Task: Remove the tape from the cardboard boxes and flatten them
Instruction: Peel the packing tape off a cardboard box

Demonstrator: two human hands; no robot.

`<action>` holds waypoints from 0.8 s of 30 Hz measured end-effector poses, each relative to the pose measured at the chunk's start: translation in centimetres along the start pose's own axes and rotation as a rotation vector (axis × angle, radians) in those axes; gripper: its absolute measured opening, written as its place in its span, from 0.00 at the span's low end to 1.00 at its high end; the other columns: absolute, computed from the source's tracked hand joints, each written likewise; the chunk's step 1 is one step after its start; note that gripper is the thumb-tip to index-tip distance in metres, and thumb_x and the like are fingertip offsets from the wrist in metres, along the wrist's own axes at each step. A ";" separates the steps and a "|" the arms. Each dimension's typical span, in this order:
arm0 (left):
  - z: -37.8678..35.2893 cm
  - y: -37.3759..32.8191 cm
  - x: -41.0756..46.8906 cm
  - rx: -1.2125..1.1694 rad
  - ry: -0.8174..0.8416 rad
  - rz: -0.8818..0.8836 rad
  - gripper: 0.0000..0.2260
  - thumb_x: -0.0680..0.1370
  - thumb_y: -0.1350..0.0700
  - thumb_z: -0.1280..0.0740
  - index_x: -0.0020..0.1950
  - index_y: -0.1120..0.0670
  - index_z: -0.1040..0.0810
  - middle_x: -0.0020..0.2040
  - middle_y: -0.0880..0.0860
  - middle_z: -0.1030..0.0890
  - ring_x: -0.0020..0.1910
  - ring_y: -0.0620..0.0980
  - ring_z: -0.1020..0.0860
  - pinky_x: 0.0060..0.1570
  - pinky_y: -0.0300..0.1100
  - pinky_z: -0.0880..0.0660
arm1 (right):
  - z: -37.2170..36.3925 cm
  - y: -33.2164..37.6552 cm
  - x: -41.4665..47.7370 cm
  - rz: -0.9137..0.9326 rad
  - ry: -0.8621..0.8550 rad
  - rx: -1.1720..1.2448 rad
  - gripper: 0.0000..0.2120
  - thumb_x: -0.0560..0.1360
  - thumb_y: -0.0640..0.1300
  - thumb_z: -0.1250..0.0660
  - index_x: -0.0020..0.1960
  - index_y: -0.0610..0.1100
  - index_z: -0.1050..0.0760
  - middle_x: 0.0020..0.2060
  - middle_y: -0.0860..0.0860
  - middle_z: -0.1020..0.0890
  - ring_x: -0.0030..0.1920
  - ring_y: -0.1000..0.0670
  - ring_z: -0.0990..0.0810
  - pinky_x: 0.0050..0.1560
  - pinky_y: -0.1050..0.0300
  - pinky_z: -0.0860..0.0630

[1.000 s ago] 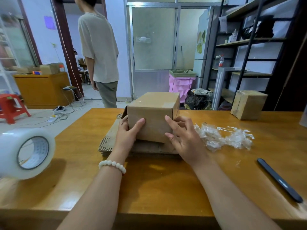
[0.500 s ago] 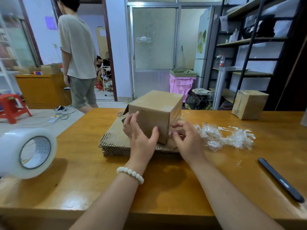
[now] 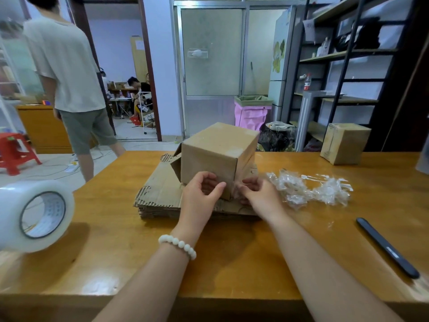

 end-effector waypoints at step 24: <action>0.1 1.0 0.4 0.022 -0.073 0.009 0.30 0.75 0.49 0.28 0.70 0.36 0.41 0.71 0.44 0.39 0.72 0.44 0.41 0.70 0.46 0.35 | -1.2 1.2 -0.7 0.030 0.226 -0.021 0.07 0.75 0.44 0.31 0.50 0.43 0.25 0.44 0.46 0.18 0.41 0.52 0.20 0.32 0.69 0.27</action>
Point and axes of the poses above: each hand's wrist, its own x-axis towards the middle knuckle, its own z-axis out of the back of the hand, y = z × x, the point moved 5 cm from there along x, towards the middle knuckle
